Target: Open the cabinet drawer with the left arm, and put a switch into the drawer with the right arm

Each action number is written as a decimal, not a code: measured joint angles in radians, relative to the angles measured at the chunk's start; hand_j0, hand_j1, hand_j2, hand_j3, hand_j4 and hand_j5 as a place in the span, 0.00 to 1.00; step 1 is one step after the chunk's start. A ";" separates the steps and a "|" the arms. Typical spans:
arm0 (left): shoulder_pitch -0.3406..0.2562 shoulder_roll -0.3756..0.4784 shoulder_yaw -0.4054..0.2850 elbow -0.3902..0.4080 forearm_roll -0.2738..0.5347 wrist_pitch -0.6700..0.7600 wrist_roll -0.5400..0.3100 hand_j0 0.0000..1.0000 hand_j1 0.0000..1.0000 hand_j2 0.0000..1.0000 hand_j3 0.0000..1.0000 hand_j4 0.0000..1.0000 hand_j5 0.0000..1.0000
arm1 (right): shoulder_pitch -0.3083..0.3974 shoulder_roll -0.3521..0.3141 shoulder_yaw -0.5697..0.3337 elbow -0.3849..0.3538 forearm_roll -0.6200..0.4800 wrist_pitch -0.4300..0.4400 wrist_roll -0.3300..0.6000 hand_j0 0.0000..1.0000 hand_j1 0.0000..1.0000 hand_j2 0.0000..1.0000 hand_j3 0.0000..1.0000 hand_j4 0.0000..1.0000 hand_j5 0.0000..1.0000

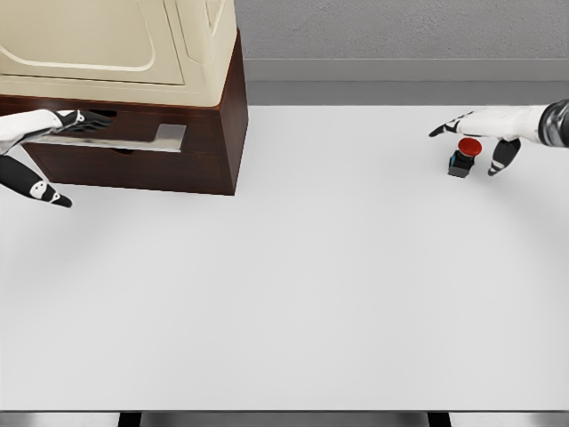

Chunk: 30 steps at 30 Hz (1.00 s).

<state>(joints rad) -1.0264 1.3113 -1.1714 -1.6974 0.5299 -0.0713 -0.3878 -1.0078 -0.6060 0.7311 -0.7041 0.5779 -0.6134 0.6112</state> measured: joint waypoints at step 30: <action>0.044 -0.005 0.009 0.024 0.070 -0.003 0.007 1.00 1.00 1.00 1.00 1.00 1.00 | -0.006 0.010 0.023 0.000 -0.001 0.000 0.000 0.81 0.81 0.81 0.81 0.81 0.81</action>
<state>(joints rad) -0.9821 1.3068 -1.1624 -1.6729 0.6003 -0.0747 -0.3807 -1.0140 -0.5962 0.7542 -0.7039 0.5773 -0.6133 0.6112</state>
